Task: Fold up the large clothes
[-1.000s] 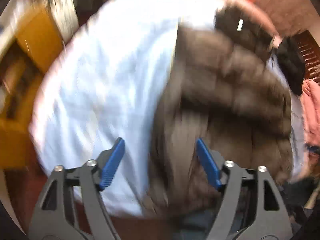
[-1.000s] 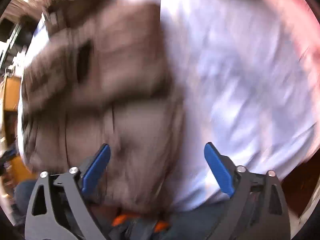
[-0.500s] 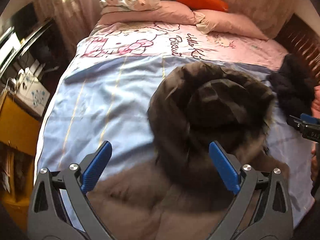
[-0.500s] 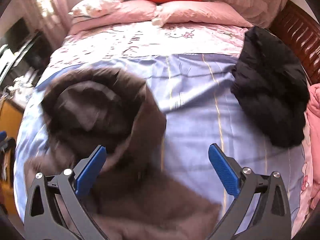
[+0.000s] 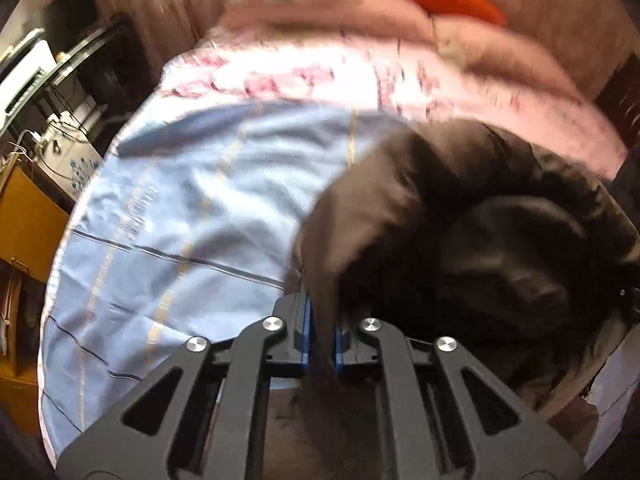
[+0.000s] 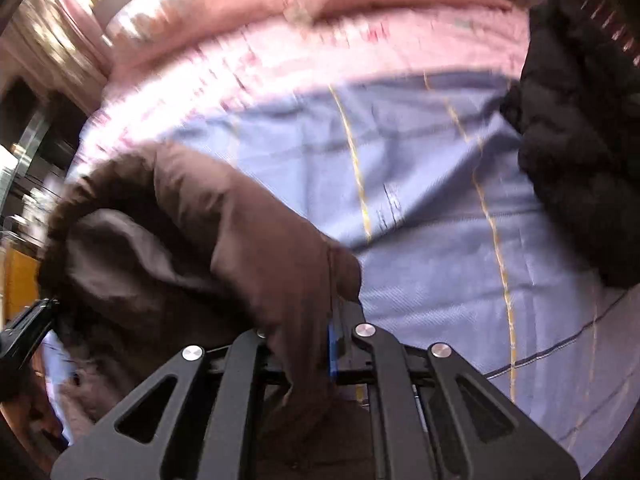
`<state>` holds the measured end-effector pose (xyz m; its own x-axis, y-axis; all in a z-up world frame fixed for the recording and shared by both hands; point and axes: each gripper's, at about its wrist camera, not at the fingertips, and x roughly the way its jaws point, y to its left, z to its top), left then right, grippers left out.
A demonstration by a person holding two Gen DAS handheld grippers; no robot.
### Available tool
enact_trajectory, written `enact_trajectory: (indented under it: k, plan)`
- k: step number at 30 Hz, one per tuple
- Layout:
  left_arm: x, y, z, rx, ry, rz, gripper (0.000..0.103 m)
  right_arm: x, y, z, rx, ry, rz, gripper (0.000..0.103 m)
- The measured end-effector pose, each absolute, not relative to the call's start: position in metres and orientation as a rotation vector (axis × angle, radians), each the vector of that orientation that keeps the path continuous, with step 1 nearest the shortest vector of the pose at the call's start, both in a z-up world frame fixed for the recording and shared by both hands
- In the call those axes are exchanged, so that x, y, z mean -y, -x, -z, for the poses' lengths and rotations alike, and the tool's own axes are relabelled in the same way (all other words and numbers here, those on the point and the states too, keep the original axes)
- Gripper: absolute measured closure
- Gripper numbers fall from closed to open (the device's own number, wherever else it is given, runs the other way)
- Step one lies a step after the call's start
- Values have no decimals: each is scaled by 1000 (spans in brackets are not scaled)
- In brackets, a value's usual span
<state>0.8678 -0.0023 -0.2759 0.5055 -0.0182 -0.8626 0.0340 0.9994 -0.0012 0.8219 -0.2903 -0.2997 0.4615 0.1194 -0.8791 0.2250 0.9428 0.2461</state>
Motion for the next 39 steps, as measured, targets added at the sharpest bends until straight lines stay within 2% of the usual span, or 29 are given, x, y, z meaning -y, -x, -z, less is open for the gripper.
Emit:
enact_trajectory:
  k: [4, 9, 12, 14, 16, 18, 20, 21, 23, 25, 26, 28, 30, 32, 34, 36, 39]
  plan:
    - [-32, -803, 230, -928, 10, 84, 95, 279, -753, 237, -899, -330, -48, 95]
    - [-92, -665, 193, -832, 39, 154, 95, 255, -621, 176, -762, -252, -201, 95]
    - [-126, -573, 196, -850, 64, 181, 80, 241, -534, 174, -789, -195, -255, 94]
    - [-139, -518, 217, -915, 18, 182, 64, 228, -474, 197, -867, -152, -272, 94]
    - [-143, -480, 245, -1018, -49, 176, 59, 211, -435, 228, -973, -74, -264, 91]
    - [-149, -465, 245, -1070, -97, 187, 57, 197, -404, 265, -1103, 8, -240, 81]
    - [-149, -450, 231, -1056, -153, 173, 29, 193, -382, 281, -1163, -12, -211, 76]
    - [-144, -443, 228, -1082, -212, 197, 25, 193, -375, 282, -1171, -20, -193, 73]
    - [-137, -425, 223, -1113, -326, 287, 25, 194, -355, 274, -1152, 7, -156, 68]
    - [-136, -412, 222, -1135, -398, 317, 25, 195, -338, 263, -1092, 77, -95, 26]
    - [-136, -408, 225, -1147, -435, 328, 24, 195, -331, 257, -1038, 125, -56, 13]
    - [-140, -411, 232, -1171, -437, 339, 23, 192, -325, 251, -940, 155, -48, 13]
    - [-142, -413, 235, -1198, -395, 287, 23, 194, -329, 249, -924, 58, -44, 12]
    - [-142, -405, 227, -1196, -355, 354, 18, 191, -327, 244, -952, 31, -106, 13]
    - [-144, -398, 215, -1129, -342, 406, 11, 182, -322, 239, -962, 188, -138, 13]
    - [-145, -391, 199, -1030, -325, 419, 7, 182, -312, 223, -895, 273, -142, 13]
    - [-138, -379, 177, -932, -249, 552, 3, 204, -308, 186, -745, 28, -142, 12]
